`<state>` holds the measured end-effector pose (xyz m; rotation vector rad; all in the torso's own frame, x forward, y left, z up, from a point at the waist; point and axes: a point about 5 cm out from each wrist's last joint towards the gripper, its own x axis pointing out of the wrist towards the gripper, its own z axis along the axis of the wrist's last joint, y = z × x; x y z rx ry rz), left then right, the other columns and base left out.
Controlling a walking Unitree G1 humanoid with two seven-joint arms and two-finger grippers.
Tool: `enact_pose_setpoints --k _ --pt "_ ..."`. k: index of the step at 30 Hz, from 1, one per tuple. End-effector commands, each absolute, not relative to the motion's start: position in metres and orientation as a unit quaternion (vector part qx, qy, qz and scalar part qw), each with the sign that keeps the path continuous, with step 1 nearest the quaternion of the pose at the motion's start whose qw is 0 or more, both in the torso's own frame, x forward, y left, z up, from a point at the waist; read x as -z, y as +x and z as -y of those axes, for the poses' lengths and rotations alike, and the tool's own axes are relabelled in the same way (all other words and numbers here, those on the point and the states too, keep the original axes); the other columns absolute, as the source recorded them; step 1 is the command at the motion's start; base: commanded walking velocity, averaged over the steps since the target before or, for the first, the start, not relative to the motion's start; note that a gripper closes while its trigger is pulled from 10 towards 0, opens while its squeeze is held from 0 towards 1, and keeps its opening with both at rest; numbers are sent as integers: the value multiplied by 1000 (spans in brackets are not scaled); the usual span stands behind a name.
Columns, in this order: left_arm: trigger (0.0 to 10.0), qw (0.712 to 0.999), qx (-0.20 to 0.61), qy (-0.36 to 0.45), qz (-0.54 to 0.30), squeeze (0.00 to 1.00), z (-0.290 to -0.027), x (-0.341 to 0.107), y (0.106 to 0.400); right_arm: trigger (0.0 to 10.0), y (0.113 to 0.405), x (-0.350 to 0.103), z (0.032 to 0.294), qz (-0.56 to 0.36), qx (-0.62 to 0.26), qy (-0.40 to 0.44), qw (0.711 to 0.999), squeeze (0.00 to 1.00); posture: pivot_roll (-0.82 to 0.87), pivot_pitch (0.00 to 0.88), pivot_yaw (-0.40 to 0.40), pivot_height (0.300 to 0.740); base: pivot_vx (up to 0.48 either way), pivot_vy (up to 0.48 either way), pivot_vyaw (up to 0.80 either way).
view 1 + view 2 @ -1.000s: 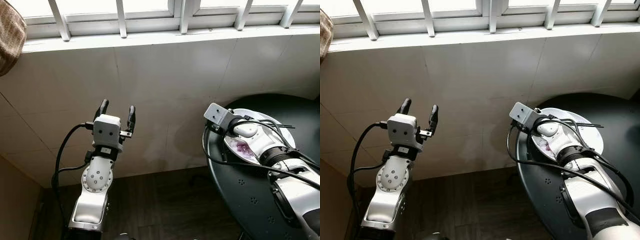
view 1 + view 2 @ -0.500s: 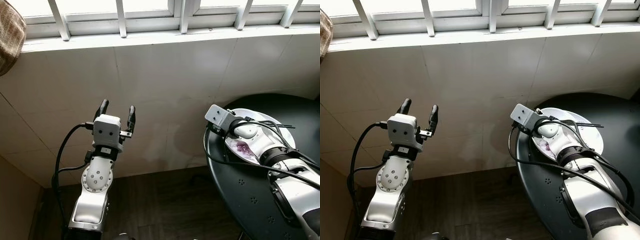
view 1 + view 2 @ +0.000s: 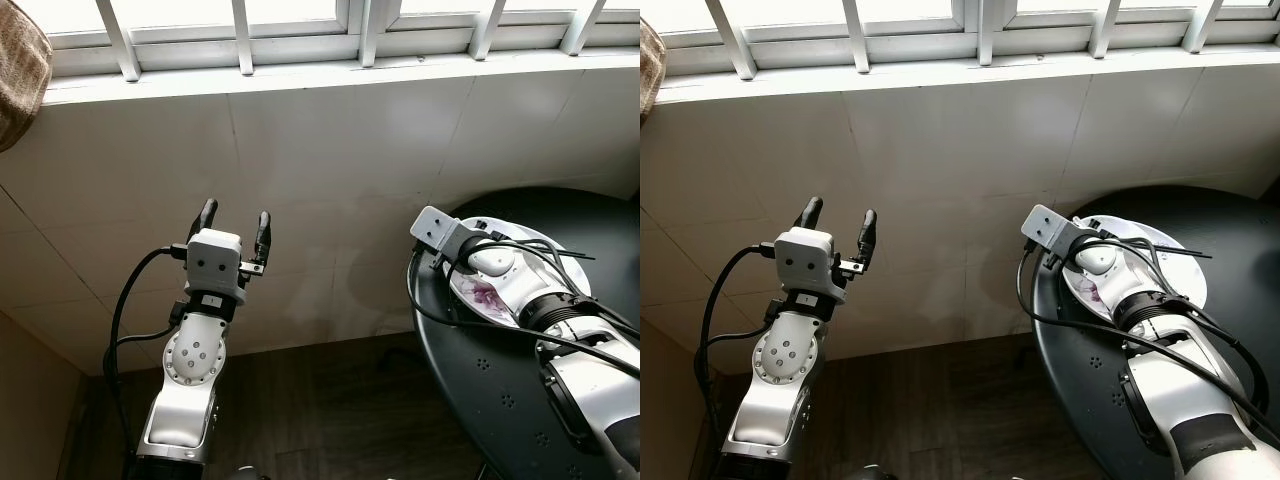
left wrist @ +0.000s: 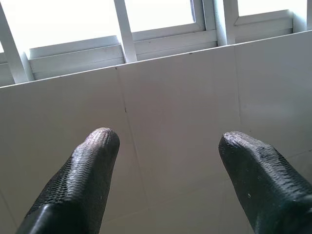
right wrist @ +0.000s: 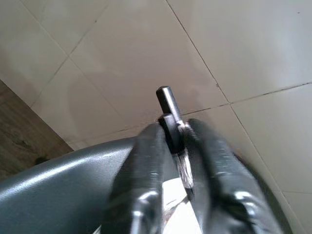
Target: Kitchen organization
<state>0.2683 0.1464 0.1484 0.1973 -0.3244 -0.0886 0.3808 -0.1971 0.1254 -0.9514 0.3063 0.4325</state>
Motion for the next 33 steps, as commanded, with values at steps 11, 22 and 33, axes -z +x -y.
enact_pose_setpoints --k 11,22,33 --pt "10000 981 44 103 156 0 -145 -147 268 0 383 -129 198 -142 -200 -468 849 0 49 18 -64 740 0 0 0" --pt "10000 981 45 104 155 0 -145 -146 268 0 383 -130 197 -134 -197 -471 849 0 48 11 -61 740 0 0 0" --pt "10000 981 47 106 155 0 -144 -145 268 0 383 -131 205 -145 -165 -458 861 0 48 2 -58 740 0 0 0"
